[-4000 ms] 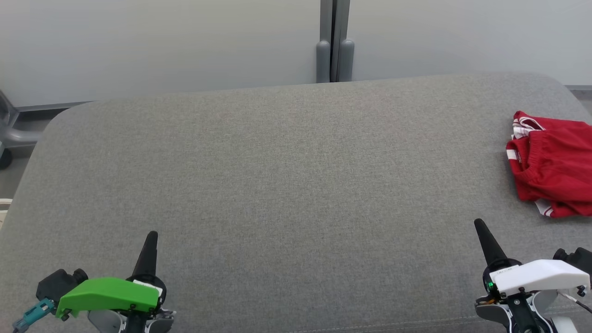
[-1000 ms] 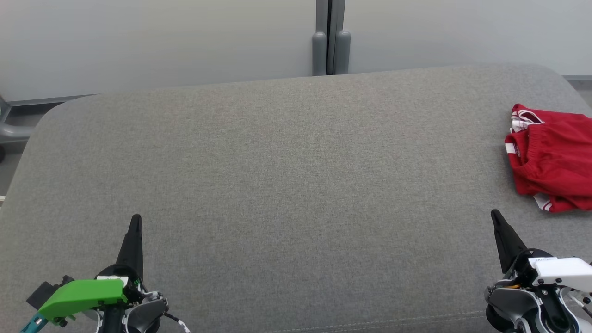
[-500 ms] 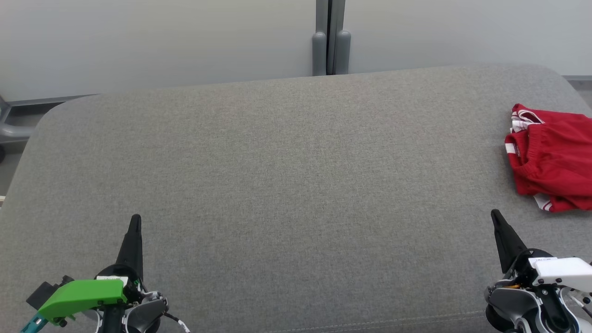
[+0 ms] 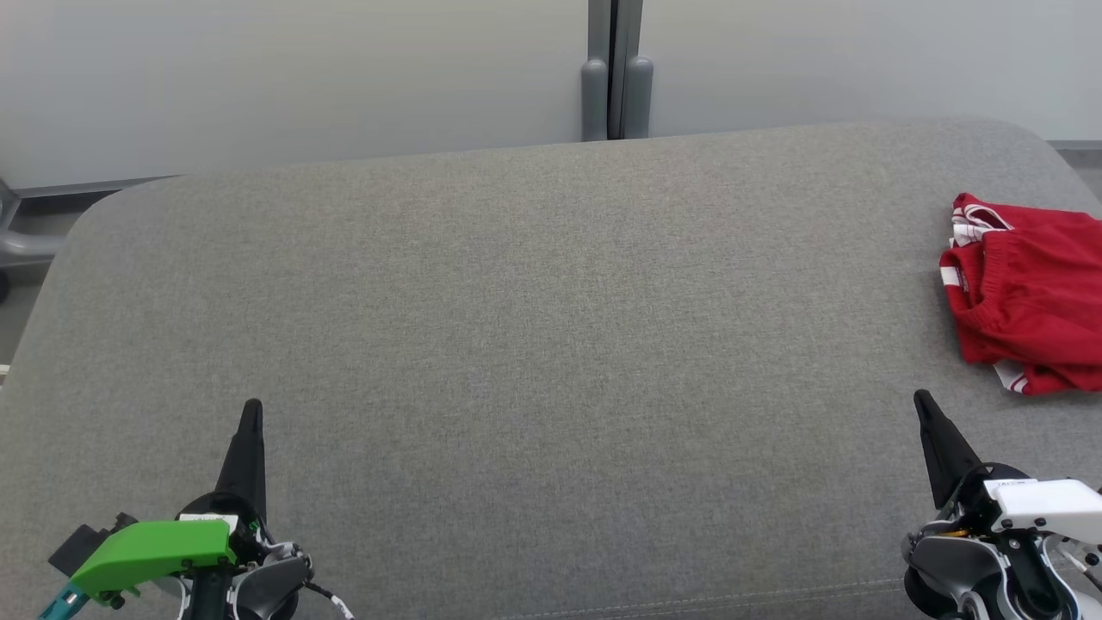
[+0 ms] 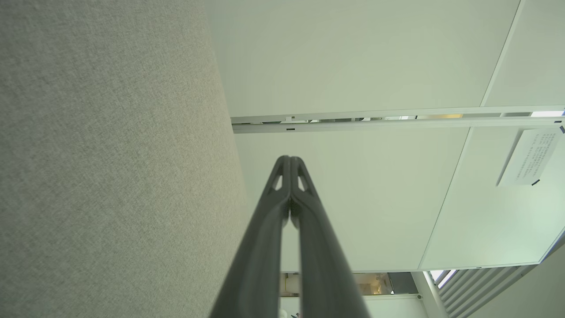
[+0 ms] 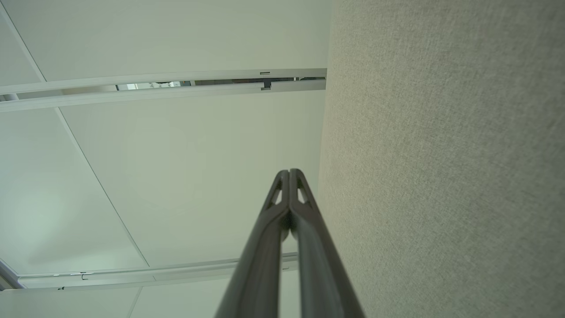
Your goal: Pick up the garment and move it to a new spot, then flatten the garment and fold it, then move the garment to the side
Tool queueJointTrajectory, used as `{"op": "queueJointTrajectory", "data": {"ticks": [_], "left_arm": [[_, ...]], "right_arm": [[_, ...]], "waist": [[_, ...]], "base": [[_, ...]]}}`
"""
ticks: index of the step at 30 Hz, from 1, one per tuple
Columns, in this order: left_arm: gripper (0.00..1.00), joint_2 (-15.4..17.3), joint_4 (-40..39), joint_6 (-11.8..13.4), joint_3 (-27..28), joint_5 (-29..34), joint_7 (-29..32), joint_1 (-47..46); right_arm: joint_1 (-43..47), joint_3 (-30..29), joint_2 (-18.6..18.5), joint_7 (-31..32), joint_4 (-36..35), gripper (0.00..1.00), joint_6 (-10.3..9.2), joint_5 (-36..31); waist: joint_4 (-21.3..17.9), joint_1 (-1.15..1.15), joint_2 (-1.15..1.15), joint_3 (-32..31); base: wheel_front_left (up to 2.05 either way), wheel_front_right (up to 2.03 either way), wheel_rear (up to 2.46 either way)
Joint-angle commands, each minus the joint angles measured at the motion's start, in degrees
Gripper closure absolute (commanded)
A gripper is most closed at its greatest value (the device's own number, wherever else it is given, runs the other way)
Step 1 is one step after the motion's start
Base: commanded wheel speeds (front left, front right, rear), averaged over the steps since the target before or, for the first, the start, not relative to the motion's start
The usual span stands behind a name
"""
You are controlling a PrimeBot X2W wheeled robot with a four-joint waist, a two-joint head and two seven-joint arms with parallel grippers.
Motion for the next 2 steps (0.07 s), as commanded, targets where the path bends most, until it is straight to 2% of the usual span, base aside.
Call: {"op": "queueJointTrajectory", "data": {"ticks": [1, 2], "left_arm": [[1.00, -0.1, 0.0, -0.2, 0.2, 0.2, 0.3, -0.8], [1.00, -0.1, 0.0, -0.2, 0.2, 0.2, 0.3, -0.8]], "right_arm": [[-0.6, -0.1, -0.1, 0.3, 0.1, 1.00, 0.02, -0.1], [-0.6, -0.1, -0.1, 0.3, 0.1, 1.00, 0.02, -0.1]], "waist": [[0.0, 0.00, 0.00, 0.0], [0.0, 0.00, 0.00, 0.0]], "base": [[0.00, 0.00, 0.00], [0.00, 0.00, 0.00]]}}
